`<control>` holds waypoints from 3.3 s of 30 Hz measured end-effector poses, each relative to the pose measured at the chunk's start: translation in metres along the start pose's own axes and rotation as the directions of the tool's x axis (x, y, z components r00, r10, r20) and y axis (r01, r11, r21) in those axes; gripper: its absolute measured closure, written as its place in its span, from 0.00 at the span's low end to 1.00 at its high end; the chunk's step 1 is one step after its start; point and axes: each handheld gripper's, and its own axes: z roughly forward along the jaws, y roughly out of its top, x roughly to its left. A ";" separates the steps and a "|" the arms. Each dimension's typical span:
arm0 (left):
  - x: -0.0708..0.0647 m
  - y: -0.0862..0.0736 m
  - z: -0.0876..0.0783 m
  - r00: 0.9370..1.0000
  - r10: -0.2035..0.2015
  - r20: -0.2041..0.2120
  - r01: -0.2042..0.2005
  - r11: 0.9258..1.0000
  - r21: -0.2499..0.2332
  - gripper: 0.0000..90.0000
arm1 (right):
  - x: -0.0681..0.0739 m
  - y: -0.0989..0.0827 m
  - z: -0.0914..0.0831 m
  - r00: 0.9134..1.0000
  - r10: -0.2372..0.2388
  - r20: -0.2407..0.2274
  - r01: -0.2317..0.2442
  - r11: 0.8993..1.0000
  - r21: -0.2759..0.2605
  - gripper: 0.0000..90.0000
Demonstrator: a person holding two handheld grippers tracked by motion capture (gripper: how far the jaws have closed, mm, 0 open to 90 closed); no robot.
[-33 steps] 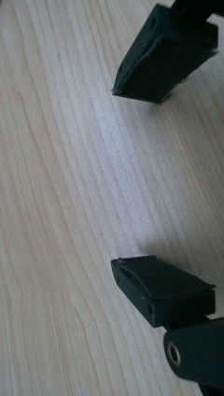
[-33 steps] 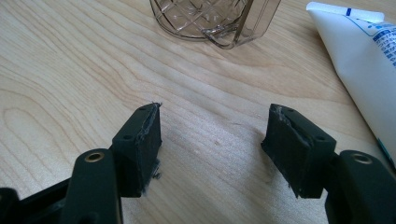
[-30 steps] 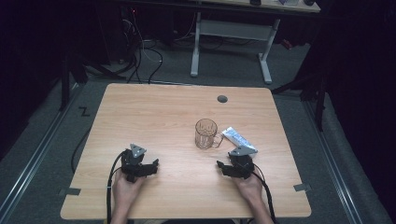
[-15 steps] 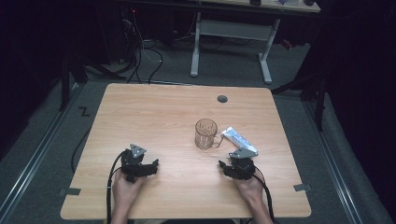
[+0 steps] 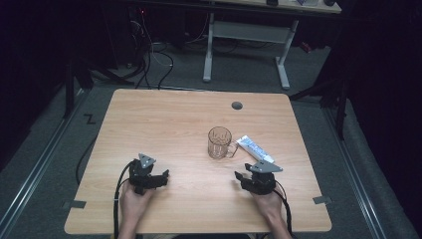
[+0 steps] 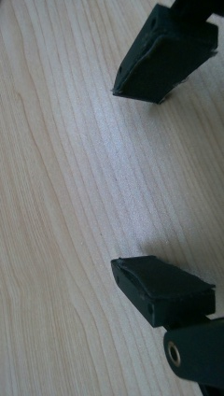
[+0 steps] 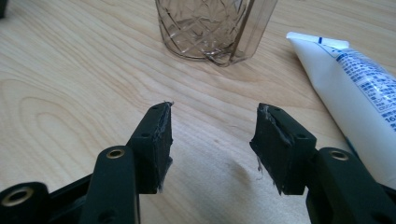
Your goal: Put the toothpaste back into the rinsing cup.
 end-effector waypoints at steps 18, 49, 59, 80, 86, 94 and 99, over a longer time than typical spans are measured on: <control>0.000 0.000 0.000 1.000 0.001 0.000 -0.001 1.000 0.001 0.16 | -0.014 -0.008 -0.032 0.996 0.083 -0.045 -0.085 0.996 -0.035 0.49; 0.000 0.000 0.000 1.000 0.001 0.000 -0.001 1.000 0.001 0.16 | -0.042 -0.016 -0.052 0.976 0.213 -0.035 -0.214 0.977 -0.017 0.42; 0.000 0.000 0.000 1.000 0.001 0.000 -0.001 1.000 0.000 0.16 | -0.055 -0.012 -0.063 0.979 0.203 -0.016 -0.203 0.978 -0.049 0.39; 0.000 0.000 0.000 1.000 0.000 0.000 0.000 1.000 -0.001 0.16 | -0.081 -0.001 -0.060 0.979 0.205 0.016 -0.204 0.978 -0.048 0.42; 0.000 0.000 0.000 1.000 0.000 0.000 0.000 1.000 0.001 0.16 | -0.084 0.007 -0.051 0.979 0.204 0.019 -0.203 0.979 -0.031 0.43; 0.000 0.000 0.000 1.000 0.000 0.000 0.000 1.000 0.001 0.16 | -0.088 0.018 -0.040 0.983 0.176 0.045 -0.176 0.984 0.004 0.44; 0.000 0.000 0.000 1.000 0.000 -0.001 0.000 1.000 0.001 0.16 | -0.091 0.026 -0.034 0.984 0.173 0.040 -0.174 0.985 0.009 0.45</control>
